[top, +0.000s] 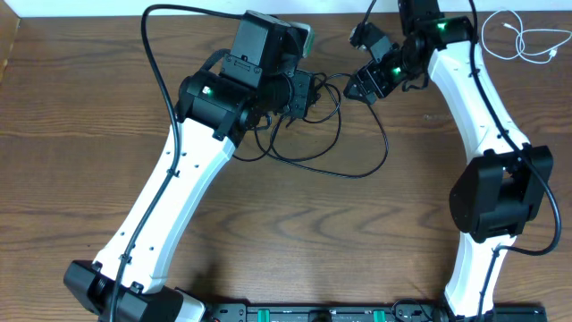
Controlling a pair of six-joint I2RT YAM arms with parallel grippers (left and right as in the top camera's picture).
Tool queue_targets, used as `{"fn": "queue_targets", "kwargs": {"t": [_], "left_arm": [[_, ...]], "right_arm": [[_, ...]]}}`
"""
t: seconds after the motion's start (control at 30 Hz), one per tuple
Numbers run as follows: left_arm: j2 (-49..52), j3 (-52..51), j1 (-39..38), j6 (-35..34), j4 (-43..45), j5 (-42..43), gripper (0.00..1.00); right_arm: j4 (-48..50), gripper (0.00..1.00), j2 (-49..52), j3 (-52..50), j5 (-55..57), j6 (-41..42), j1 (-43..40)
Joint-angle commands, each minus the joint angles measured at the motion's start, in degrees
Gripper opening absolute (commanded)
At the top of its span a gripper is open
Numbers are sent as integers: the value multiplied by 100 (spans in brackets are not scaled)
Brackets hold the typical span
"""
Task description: Untangle cables
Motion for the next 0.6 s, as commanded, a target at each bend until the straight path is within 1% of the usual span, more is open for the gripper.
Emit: {"fn": "queue_targets", "kwargs": {"t": [0.0, 0.03, 0.07, 0.1, 0.13, 0.3, 0.43, 0.5, 0.57], "left_arm": [[-140, 55, 20, -28, -4, -26, 7], [-142, 55, 42, -28, -7, -46, 7], [-142, 55, 57, -31, -7, -44, 7], [-142, 55, 125, -31, -9, -46, 7], [-142, 55, 155, -28, -9, -46, 7], [-140, 55, 511, -31, -26, -267, 7], [-140, 55, 852, -31, -140, -791, 7], [-146, 55, 1043, -31, -160, -1088, 7], [-175, 55, 1259, -22, -85, -1438, 7]], "right_arm": [[116, 51, 37, -94, -136, -39, -4], [144, 38, 35, -92, -72, 76, -24], [160, 32, 35, -90, -74, 131, -35], [205, 4, 24, -83, -79, 328, -68], [219, 1, 9, -74, -79, 428, -83], [297, 1, -463, 136, -20, 1349, -437], [433, 1, -1191, 190, 1132, 2809, -966], [289, 1, -1499, 188, 1779, 3401, -1298], [20, 1, -1637, 190, 2162, 3746, -1628]]}}
